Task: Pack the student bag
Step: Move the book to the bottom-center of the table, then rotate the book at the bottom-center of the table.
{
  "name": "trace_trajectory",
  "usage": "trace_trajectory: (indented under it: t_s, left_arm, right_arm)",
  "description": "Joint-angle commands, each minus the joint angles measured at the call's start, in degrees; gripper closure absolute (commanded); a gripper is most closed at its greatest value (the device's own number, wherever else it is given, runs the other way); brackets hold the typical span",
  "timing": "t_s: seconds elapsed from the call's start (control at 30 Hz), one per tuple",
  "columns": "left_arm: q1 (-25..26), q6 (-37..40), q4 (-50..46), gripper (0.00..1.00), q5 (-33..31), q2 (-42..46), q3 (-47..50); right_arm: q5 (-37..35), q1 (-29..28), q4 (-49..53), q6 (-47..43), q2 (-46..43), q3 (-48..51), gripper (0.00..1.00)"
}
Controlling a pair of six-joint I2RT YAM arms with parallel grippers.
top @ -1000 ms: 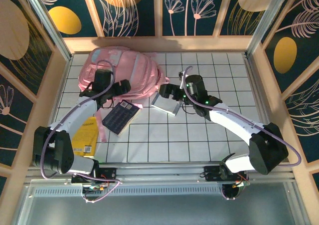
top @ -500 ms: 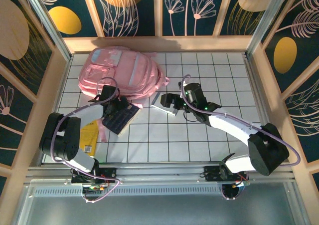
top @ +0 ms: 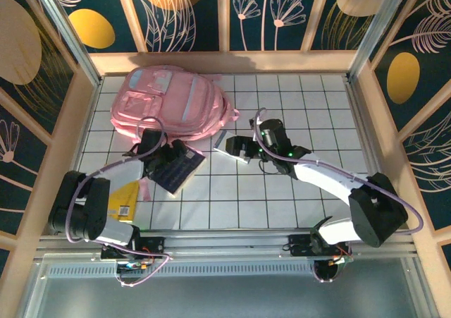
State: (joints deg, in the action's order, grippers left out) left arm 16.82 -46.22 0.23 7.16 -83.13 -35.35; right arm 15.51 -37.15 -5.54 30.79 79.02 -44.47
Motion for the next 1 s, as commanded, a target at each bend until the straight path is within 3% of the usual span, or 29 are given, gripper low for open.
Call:
trace_trajectory:
  t_s: [0.0,0.27,0.37,0.63,0.77,0.97]
  left_arm:
    - [3.33,-2.62,-5.07,0.04,9.34,0.17,2.98]
    - [5.46,-1.76,-7.2,0.03,13.91,2.97,5.79]
    - [5.43,1.09,-11.34,0.02,9.65,4.82,4.61]
    - [5.37,3.24,-17.1,0.01,-1.18,8.94,-0.6]
    - [5.33,1.3,-15.41,0.01,-0.09,7.03,0.77]
    - [5.34,1.7,-14.95,0.01,-0.37,6.66,2.18]
  right_arm:
    - [3.9,-1.16,0.54,-2.46,2.32,0.28,0.06]
    - [5.43,-3.01,5.07,-3.11,6.46,-2.01,0.1]
    - [12.49,-3.41,4.55,-2.75,8.24,-2.31,0.16]
    - [22.32,-8.56,9.65,-5.63,15.56,-4.96,0.38]
    - [21.69,-10.43,8.21,-4.68,19.82,-5.74,0.61]
    - [22.61,-11.63,4.31,-2.12,25.44,-8.43,0.58]
